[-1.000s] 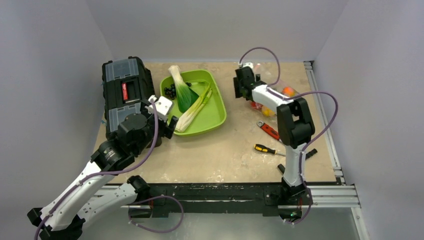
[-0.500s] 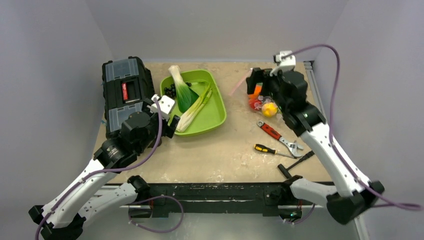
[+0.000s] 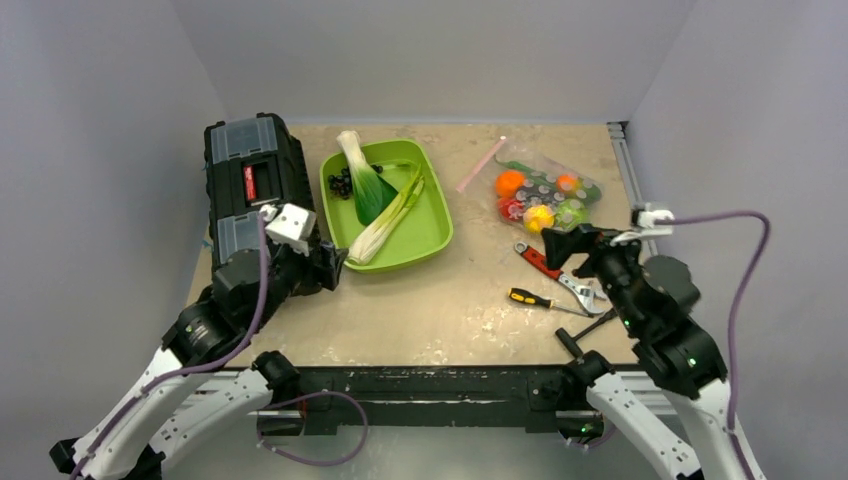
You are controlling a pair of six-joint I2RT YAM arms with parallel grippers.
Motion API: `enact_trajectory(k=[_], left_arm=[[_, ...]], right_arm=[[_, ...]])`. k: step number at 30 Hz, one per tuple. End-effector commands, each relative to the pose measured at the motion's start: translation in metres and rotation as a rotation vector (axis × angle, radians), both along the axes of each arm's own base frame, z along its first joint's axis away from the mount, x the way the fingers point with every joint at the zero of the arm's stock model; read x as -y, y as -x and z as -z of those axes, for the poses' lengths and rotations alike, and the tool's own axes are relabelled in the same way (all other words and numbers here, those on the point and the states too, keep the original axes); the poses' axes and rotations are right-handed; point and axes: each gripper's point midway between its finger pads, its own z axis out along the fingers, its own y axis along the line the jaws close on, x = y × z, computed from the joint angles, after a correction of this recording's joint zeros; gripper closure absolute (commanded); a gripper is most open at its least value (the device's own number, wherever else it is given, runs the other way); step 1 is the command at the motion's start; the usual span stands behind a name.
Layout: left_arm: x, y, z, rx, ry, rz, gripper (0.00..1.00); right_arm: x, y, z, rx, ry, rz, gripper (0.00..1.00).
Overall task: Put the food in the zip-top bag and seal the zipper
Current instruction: Reset both arms
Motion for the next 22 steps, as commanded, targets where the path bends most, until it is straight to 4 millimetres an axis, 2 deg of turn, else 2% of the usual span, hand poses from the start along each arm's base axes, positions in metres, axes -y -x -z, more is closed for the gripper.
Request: enact_trajectory(k=[1,5,8,13,18,22], left_arm=[[-0.004,0.024,-0.035,-0.017,0.255,-0.009,0.24],[-0.021,0.045,-0.090,0.066,0.388,-0.008,0.23],[-0.035,0.058,-0.112,0.103,0.437,-0.012,0.23],[-0.059,0.075,-0.132,0.165,0.502,-0.042,0.21],[-0.079,0.080,-0.139,0.218,0.525,-0.102,0.18],[-0.083,0.084,-0.137,0.203,0.527,-0.108,0.18]], right_arm=[[0.044,0.027,-0.042,0.088,-0.082,0.174,0.01],[0.077,0.049,-0.079,0.180,-0.104,0.284,0.01],[0.089,0.060,-0.094,0.216,-0.126,0.316,0.01],[0.101,0.074,-0.102,0.237,-0.143,0.343,0.01],[0.112,0.084,-0.101,0.243,-0.179,0.385,0.01],[0.101,0.081,-0.092,0.220,-0.174,0.337,0.01]])
